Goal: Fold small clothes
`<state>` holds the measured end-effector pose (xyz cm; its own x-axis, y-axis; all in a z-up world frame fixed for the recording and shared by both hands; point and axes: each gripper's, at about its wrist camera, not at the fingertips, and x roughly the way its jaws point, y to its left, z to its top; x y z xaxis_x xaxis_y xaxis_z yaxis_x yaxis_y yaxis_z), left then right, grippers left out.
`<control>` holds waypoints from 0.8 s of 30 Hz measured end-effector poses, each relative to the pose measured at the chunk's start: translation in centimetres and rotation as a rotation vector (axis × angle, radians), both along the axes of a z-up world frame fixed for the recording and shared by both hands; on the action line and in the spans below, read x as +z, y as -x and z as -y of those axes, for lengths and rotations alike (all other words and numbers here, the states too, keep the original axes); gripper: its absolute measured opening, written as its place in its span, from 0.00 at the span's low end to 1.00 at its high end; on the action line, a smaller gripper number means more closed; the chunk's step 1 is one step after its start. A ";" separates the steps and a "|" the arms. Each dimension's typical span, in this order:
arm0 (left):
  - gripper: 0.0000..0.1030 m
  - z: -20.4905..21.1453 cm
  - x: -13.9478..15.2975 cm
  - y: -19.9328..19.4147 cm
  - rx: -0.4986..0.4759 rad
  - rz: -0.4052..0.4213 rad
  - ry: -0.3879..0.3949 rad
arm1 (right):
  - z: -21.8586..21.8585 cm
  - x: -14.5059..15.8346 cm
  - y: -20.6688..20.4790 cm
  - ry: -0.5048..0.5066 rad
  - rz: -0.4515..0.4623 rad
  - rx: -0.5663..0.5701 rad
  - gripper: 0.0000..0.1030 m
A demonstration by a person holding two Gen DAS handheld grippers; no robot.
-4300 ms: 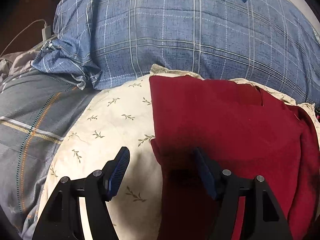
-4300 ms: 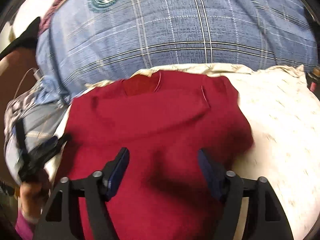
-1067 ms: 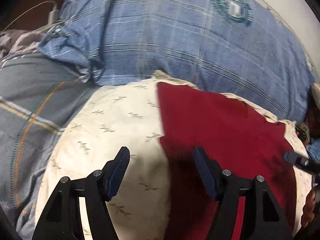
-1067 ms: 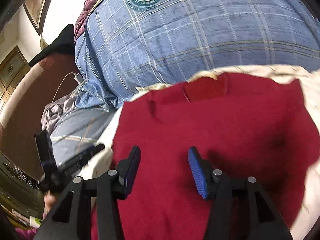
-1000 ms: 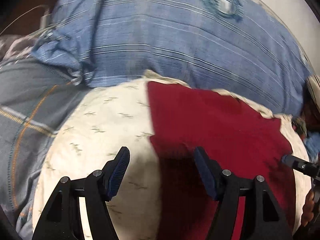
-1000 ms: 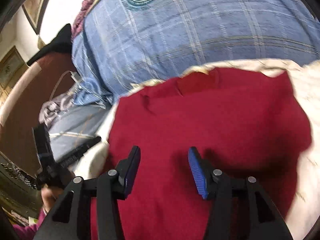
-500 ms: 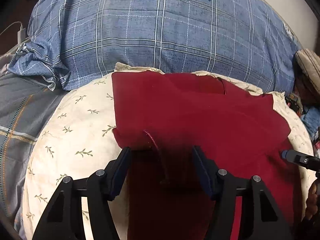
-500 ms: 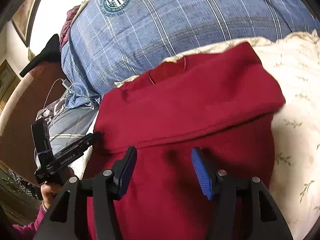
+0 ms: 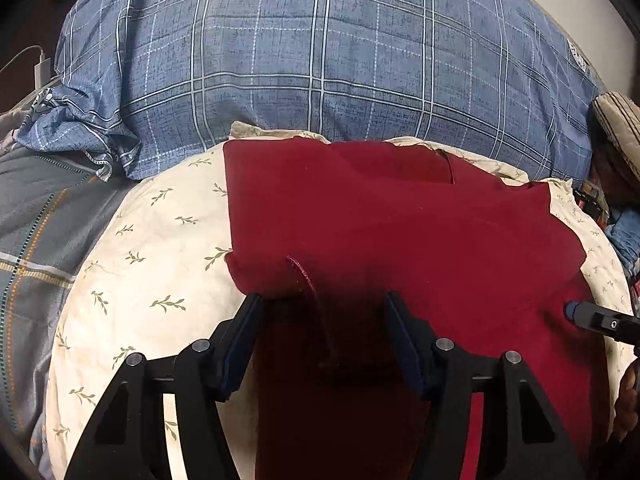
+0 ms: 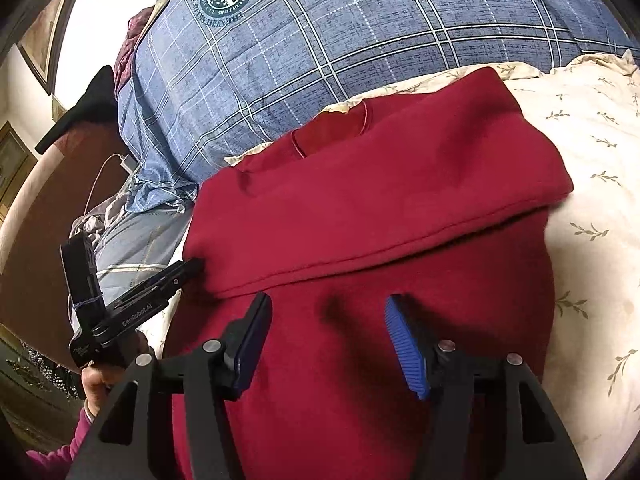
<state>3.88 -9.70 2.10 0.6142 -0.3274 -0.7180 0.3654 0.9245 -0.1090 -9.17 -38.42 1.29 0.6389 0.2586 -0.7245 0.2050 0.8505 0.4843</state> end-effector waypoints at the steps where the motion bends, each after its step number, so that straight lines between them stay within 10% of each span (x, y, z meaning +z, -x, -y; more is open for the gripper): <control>1: 0.58 0.0 0.0 0.0 0.000 0.000 0.000 | 0.0 0.0 0.0 -0.002 0.000 -0.001 0.60; 10: 0.19 0.6 0.3 0.2 -0.055 -0.004 0.014 | 1.4 0.1 0.9 -0.014 0.007 -0.040 0.59; 24: 0.12 -0.2 6.9 -1.4 -0.085 0.081 0.182 | 9.8 -0.5 -0.3 -0.158 0.036 -0.297 0.64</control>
